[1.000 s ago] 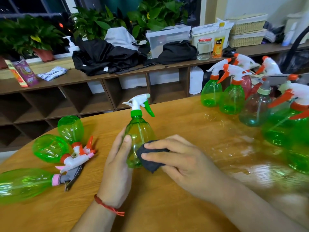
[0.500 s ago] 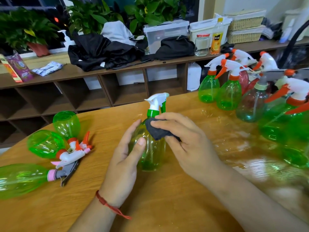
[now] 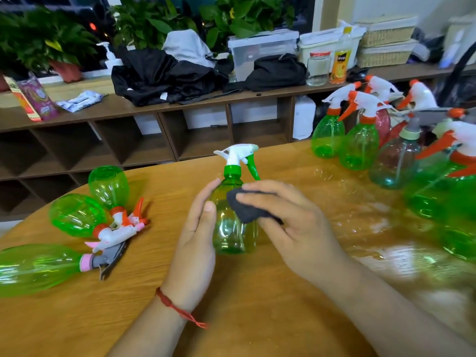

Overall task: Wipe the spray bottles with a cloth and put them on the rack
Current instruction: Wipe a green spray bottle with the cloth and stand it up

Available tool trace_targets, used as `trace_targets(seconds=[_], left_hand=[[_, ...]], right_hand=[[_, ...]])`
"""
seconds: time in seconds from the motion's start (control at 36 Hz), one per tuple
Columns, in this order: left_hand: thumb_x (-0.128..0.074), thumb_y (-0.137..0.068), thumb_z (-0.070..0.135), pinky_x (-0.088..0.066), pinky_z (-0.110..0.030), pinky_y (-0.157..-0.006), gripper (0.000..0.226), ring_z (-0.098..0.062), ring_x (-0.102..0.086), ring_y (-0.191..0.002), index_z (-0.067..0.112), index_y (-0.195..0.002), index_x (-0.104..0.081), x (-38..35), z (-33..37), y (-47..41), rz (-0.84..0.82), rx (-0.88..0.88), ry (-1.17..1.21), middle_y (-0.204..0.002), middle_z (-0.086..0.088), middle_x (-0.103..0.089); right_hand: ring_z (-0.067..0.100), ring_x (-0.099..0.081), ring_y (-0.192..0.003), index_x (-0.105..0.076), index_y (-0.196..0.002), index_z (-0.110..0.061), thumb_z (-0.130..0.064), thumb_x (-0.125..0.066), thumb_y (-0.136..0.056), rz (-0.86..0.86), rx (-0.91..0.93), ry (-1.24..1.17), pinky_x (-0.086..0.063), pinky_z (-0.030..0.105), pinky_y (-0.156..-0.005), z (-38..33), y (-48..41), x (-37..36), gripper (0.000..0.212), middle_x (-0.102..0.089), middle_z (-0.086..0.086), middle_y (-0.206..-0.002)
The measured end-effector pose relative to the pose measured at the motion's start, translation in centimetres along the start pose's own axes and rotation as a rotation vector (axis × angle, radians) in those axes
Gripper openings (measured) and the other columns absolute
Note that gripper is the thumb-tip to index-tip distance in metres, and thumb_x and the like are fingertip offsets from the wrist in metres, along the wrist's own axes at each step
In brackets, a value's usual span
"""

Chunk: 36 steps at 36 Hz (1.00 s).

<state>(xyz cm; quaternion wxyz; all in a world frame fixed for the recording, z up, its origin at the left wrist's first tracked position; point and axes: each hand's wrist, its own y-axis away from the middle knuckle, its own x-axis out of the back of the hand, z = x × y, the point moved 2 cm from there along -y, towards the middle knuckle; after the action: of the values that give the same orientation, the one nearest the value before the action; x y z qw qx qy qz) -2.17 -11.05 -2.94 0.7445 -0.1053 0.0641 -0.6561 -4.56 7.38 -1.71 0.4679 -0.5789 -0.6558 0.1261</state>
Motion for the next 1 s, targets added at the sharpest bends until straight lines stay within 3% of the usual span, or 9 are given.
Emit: trace_targets(seconds=[0.06,0.14,0.36,0.44,0.5,0.61,0.75,0.86,1.0], left_hand=[[-0.038,-0.114,0.044,-0.035,-0.034,-0.122,0.037,0.003,-0.045,-0.146,0.049,-0.146,-0.057,-0.6,0.1,0.5,-0.03,-0.063,-0.102,-0.15,0.026,-0.056],[-0.037,-0.115,0.04,-0.034,-0.016,-0.115,0.037,0.007,-0.043,-0.144,0.046,-0.147,-0.055,-1.2,0.0,1.0,-0.046,-0.123,-0.226,-0.15,0.03,-0.054],[-0.038,-0.114,0.044,-0.044,-0.04,-0.117,0.035,-0.001,-0.054,-0.137,0.046,-0.143,-0.058,-0.2,-0.6,0.4,0.105,-0.061,-0.142,-0.143,0.023,-0.061],[-0.04,-0.11,0.052,-0.048,-0.056,-0.113,0.035,-0.018,-0.062,-0.133,0.051,-0.14,-0.058,0.8,-0.6,-0.2,0.172,0.014,-0.054,-0.142,0.01,-0.065],[-0.038,-0.114,0.049,-0.051,-0.059,-0.11,0.032,-0.022,-0.065,-0.13,0.051,-0.139,-0.058,1.1,-0.5,-0.4,0.198,0.039,-0.012,-0.14,0.004,-0.067],[-0.037,-0.112,0.048,-0.053,-0.053,-0.108,0.035,-0.018,-0.066,-0.127,0.051,-0.14,-0.057,0.8,-0.3,-0.3,0.17,0.013,-0.029,-0.138,0.007,-0.068],[-0.035,-0.114,0.038,-0.046,-0.013,-0.104,0.038,0.005,-0.056,-0.132,0.042,-0.148,-0.051,-0.3,-0.6,0.4,0.047,-0.057,-0.175,-0.137,0.029,-0.062],[-0.035,-0.113,0.04,-0.044,-0.02,-0.109,0.039,0.004,-0.053,-0.136,0.043,-0.149,-0.051,-0.9,-0.9,0.7,0.019,-0.036,-0.175,-0.144,0.023,-0.06],[-0.039,-0.111,0.044,-0.054,-0.028,-0.1,0.035,-0.001,-0.066,-0.121,0.048,-0.142,-0.054,0.2,-0.5,0.0,0.095,0.022,-0.078,-0.13,0.021,-0.069]], right_hand=[[0.018,-0.061,-0.129,-0.074,-0.13,-0.016,0.015,-0.068,-0.091,0.074,-0.083,-0.063,-0.052,0.041,-0.107,0.5,-0.3,0.3,0.051,-0.065,-0.005,-0.137],[0.018,-0.061,-0.13,-0.074,-0.13,-0.014,0.018,-0.064,-0.092,0.121,-0.143,-0.127,-0.055,0.042,-0.105,0.7,-0.7,0.5,0.05,-0.065,-0.004,-0.136],[0.022,-0.058,-0.123,-0.078,-0.124,-0.023,0.004,-0.062,-0.087,-0.084,0.062,0.063,-0.046,0.033,-0.107,-0.8,-0.1,-0.4,0.049,-0.063,-0.008,-0.139],[0.023,-0.056,-0.116,-0.08,-0.12,-0.025,-0.001,-0.062,-0.087,-0.24,0.152,0.085,-0.048,0.034,-0.103,-1.6,0.7,-1.2,0.045,-0.064,-0.008,-0.137],[0.022,-0.055,-0.116,-0.08,-0.12,-0.027,-0.002,-0.062,-0.087,-0.309,0.166,0.092,-0.05,0.035,-0.099,-1.7,1.0,-1.5,0.045,-0.063,-0.01,-0.138],[0.022,-0.056,-0.115,-0.08,-0.119,-0.025,0.0,-0.059,-0.087,-0.275,0.168,0.092,-0.05,0.032,-0.099,-1.6,0.8,-1.1,0.046,-0.065,-0.009,-0.136],[0.025,-0.058,-0.115,-0.078,-0.123,-0.021,0.004,-0.057,-0.09,-0.094,0.075,0.15,-0.048,0.03,-0.104,-1.2,0.0,-0.8,0.047,-0.065,-0.006,-0.137],[0.022,-0.055,-0.116,-0.077,-0.126,-0.022,0.0,-0.055,-0.092,-0.074,0.029,0.193,-0.046,0.027,-0.104,-1.2,-0.4,-0.6,0.046,-0.064,-0.008,-0.138],[0.023,-0.053,-0.112,-0.08,-0.117,-0.021,0.001,-0.056,-0.089,-0.312,0.18,0.14,-0.048,0.028,-0.1,-2.0,1.0,-1.4,0.044,-0.065,-0.009,-0.136]])
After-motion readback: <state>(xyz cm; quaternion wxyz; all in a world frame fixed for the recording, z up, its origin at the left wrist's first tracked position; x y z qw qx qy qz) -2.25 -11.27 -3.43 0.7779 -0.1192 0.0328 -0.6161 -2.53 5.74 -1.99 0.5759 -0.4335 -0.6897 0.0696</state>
